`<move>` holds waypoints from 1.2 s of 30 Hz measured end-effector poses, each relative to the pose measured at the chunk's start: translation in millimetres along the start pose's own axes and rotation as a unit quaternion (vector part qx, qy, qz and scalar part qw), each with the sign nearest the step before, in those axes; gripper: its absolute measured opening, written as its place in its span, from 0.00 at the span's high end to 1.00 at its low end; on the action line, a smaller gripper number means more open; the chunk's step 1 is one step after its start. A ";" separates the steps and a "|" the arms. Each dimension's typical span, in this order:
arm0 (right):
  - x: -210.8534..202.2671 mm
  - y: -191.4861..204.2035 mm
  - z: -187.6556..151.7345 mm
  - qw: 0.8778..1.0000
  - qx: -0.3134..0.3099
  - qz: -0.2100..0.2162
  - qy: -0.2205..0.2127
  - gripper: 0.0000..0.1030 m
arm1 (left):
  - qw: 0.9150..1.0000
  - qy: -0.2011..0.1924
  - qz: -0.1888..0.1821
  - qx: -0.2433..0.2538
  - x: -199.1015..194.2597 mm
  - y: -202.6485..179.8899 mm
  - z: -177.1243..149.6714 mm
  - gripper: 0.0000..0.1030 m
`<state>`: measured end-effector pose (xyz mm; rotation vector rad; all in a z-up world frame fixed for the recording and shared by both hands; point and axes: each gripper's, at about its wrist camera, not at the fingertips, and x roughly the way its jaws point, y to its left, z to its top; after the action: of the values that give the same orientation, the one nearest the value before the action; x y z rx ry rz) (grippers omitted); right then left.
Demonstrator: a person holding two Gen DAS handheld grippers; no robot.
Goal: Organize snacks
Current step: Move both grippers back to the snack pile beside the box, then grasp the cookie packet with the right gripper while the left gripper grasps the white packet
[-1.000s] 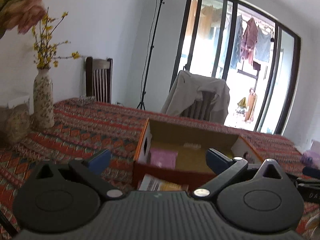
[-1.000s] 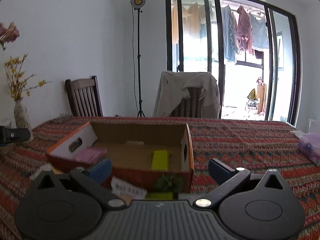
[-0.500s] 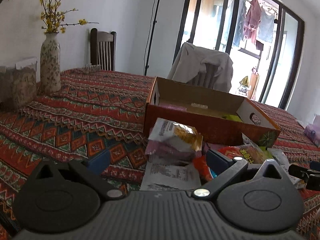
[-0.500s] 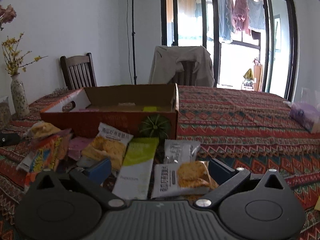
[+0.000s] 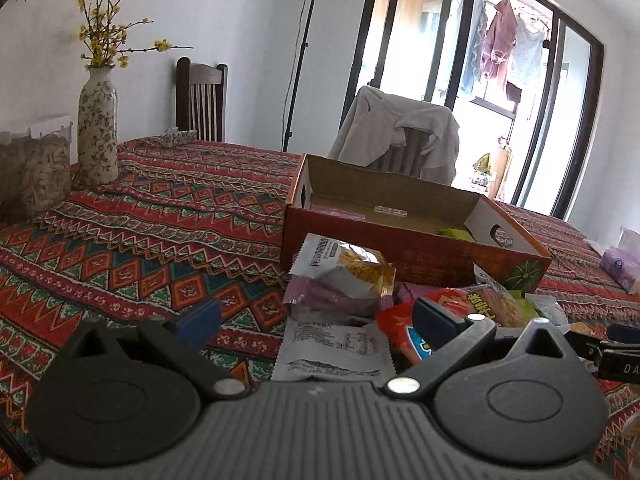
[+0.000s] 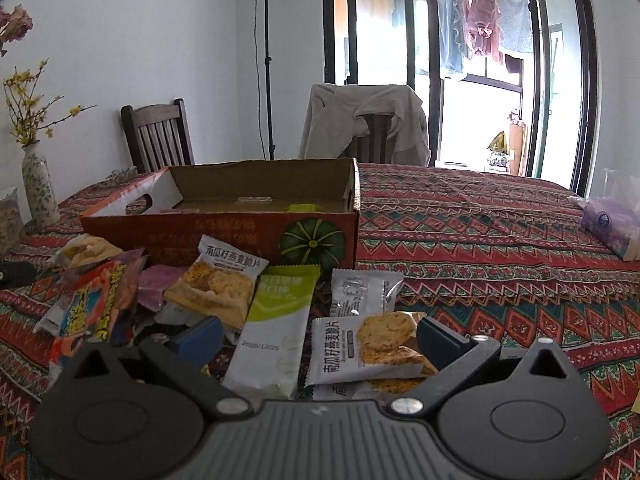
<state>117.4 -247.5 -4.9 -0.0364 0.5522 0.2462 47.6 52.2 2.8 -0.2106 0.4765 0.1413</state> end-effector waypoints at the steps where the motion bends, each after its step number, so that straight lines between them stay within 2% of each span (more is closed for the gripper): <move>1: 0.3 0.8 -0.3 1.000 -0.001 0.002 0.000 0.01 | 1.000 0.001 0.000 -0.001 0.5 0.8 -0.3 0.00; 4: 2.3 4.8 -0.6 1.000 -0.010 0.001 0.002 0.04 | 1.000 0.003 -0.001 -0.002 2.0 1.8 -0.4 0.00; 9: 12.0 -3.3 3.4 0.999 -0.002 -0.032 0.009 0.10 | 1.000 0.005 -0.004 -0.002 2.9 2.7 -1.8 0.00; 14: 28.8 -24.8 4.5 0.997 0.010 -0.069 0.043 0.10 | 1.000 0.008 -0.002 -0.004 5.0 3.5 -2.2 0.00; 19: 47.0 -35.2 -1.1 0.995 0.013 -0.058 0.081 0.10 | 1.000 0.011 -0.003 -0.001 5.8 0.3 -3.6 0.00; 21: 48.5 -35.3 -3.4 0.995 0.018 -0.051 0.078 0.13 | 1.000 0.012 -0.002 0.000 6.1 -0.6 -3.9 0.00; 22: 48.2 -35.4 -3.9 0.996 0.019 -0.051 0.077 0.22 | 1.000 0.013 -0.001 0.000 6.6 -0.6 -3.8 0.00; 24: 45.3 -34.8 -5.5 0.996 0.018 -0.047 0.069 0.29 | 1.000 0.015 0.001 0.000 7.5 -0.9 -4.1 0.00; 27: 40.9 -33.3 -6.5 0.997 0.016 -0.048 0.057 0.30 | 1.000 0.017 0.003 -0.001 8.1 -1.5 -4.6 0.00; 36: 14.1 -34.9 -7.5 0.998 0.024 -0.058 -0.024 0.33 | 1.000 0.025 0.001 0.007 9.7 -7.4 -7.1 0.00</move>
<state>133.6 -279.0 -19.7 -0.0152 0.5071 0.1194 54.4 44.2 -6.7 -0.2002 0.5265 0.1353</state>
